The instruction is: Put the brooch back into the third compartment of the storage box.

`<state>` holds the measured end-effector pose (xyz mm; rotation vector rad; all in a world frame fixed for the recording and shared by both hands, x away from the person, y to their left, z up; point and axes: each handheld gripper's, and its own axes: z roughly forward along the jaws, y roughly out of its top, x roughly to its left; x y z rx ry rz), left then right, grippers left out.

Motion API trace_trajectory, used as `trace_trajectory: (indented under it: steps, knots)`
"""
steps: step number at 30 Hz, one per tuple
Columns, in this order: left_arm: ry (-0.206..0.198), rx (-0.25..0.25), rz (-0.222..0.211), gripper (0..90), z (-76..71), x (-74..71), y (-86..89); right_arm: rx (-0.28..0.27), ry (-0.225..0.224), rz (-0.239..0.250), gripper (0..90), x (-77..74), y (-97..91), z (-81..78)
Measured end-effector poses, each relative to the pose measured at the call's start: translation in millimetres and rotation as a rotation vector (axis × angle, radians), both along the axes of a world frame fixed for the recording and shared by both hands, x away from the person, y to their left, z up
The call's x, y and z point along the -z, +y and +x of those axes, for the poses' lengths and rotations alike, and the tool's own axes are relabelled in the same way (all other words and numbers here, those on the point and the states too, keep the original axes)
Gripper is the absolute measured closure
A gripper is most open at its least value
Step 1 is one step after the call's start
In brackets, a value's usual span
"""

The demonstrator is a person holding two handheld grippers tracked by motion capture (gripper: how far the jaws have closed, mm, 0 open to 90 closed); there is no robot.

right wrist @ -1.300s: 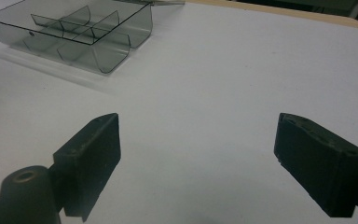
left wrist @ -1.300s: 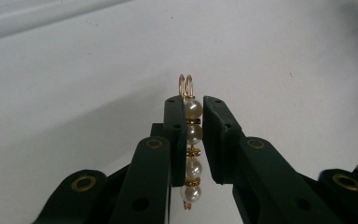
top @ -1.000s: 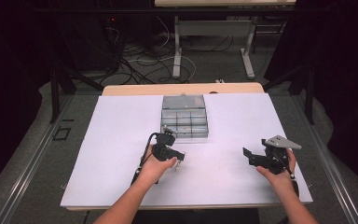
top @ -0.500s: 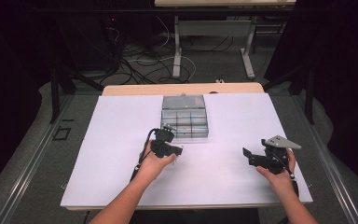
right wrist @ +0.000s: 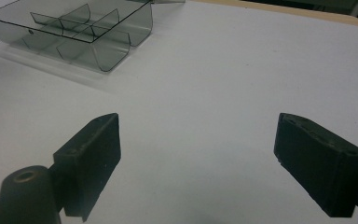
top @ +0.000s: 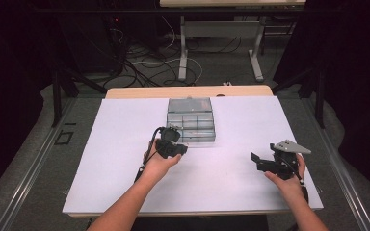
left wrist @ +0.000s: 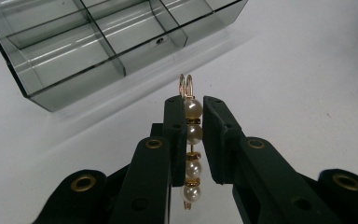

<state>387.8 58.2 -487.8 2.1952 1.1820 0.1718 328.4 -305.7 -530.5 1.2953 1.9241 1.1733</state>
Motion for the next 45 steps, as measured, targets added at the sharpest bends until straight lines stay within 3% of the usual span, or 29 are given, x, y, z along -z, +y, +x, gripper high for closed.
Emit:
trace_trajectory:
  steps: [8, 30, 45]
  knots:
    - [-0.034, -0.002, -0.001, 80.2, 2.1, -8.9, -1.3, 0.001, 0.000, 0.001, 14.4, 0.2, 0.1, 0.0]
    - [-0.066, 0.018, -0.009, 80.2, 16.7, -33.4, -5.9, 0.002, -0.003, -0.001, 14.4, -0.1, -0.8, 0.0]
    - [-0.097, 0.028, -0.022, 80.2, 27.7, -45.8, -24.9, 0.005, -0.007, -0.003, 14.4, 0.0, -1.5, 0.4]
